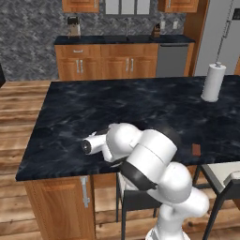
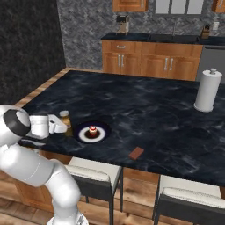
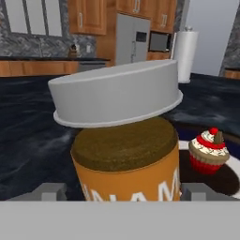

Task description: Take the cinnamon bottle from the cabinet and place it on the dining table, next to the plate with the cupcake. Then take the chocolate from the dining counter and place it on the cupcake plate.

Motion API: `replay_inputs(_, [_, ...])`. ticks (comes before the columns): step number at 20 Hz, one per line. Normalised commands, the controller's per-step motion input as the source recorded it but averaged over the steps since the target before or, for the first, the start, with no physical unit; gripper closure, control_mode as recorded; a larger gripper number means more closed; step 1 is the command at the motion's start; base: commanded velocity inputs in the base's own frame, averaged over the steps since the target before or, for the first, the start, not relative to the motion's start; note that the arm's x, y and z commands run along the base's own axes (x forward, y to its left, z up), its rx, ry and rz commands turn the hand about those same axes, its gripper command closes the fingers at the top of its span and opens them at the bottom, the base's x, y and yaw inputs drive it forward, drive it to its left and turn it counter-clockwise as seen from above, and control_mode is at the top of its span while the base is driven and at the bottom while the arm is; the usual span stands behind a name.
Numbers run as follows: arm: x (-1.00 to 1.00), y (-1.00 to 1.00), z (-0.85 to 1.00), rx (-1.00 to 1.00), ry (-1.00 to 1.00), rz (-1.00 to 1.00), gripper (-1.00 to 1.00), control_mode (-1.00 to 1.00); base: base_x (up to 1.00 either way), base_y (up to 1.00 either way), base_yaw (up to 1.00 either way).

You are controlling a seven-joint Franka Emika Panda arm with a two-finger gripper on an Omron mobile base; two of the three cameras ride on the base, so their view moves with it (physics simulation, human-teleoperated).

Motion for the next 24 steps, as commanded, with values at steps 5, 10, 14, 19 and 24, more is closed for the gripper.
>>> replay_inputs(5, [-0.22,0.00,0.29,0.13,0.00,-0.01,-1.00,-1.00,0.00,0.00,0.00])
replay_inputs(10, [-0.20,-0.02,0.71,0.20,-0.01,-0.01,-1.00,-1.00,0.00,0.00,0.00])
replay_inputs(14, [-0.01,0.00,0.99,0.17,0.04,-0.05,-1.00,-1.00,0.00,0.00,0.00])
replay_inputs(19, [-0.06,-0.01,1.00,0.14,0.14,-0.07,-1.00,-1.00,0.00,0.00,0.00])
replay_inputs(24, [-0.34,-0.31,0.97,0.16,0.22,-0.04,-1.00,-1.00,0.00,0.00,0.00])
